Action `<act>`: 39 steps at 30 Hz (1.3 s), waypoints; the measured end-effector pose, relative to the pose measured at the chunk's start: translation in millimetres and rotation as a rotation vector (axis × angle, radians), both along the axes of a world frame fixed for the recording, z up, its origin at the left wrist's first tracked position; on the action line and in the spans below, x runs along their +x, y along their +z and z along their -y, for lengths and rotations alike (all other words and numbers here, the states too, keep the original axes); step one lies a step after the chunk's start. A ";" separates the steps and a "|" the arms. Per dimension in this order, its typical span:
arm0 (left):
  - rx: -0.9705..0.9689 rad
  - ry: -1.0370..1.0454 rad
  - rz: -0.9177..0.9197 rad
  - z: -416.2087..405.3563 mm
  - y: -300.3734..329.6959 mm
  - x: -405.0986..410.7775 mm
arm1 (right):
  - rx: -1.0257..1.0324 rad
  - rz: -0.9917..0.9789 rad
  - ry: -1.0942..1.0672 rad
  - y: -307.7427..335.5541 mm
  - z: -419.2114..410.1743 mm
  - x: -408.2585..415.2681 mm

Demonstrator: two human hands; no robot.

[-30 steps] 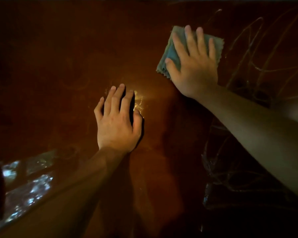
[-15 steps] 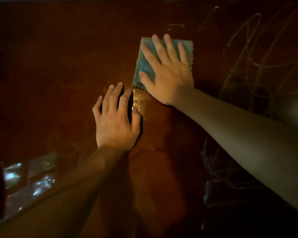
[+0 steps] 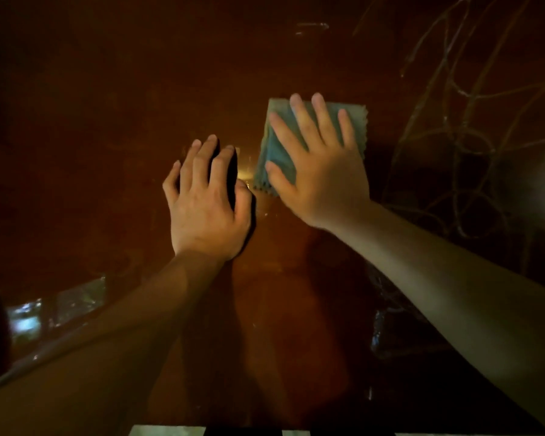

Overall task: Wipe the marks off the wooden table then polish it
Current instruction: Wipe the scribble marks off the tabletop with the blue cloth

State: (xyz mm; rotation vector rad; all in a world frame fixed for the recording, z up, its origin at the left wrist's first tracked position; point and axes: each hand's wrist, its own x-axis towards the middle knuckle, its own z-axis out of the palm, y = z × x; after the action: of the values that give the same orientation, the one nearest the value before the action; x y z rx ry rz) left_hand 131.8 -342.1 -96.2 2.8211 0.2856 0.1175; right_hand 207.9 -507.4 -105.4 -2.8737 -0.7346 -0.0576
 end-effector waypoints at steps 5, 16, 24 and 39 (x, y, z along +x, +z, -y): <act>0.001 0.002 0.006 0.3 1.3 -0.3 | -0.062 0.005 -0.050 -2.5 -10.5 31.4; -0.006 -0.007 0.023 -0.2 0.1 0.1 | -0.018 0.004 -0.073 -2.6 -0.2 -14.5; -0.007 -0.005 0.030 -0.8 -1.6 -0.7 | 0.019 0.105 -0.081 -6.7 -8.2 14.7; -0.005 -0.015 0.038 -2.0 -4.3 -0.2 | -0.038 0.022 -0.098 -2.4 -8.1 -3.7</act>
State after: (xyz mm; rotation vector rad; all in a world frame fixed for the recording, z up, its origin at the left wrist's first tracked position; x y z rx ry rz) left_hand 131.6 -340.1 -100.5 2.8126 0.2557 0.1663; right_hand 204.2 -499.3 -107.9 -2.9482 -0.6051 -0.0891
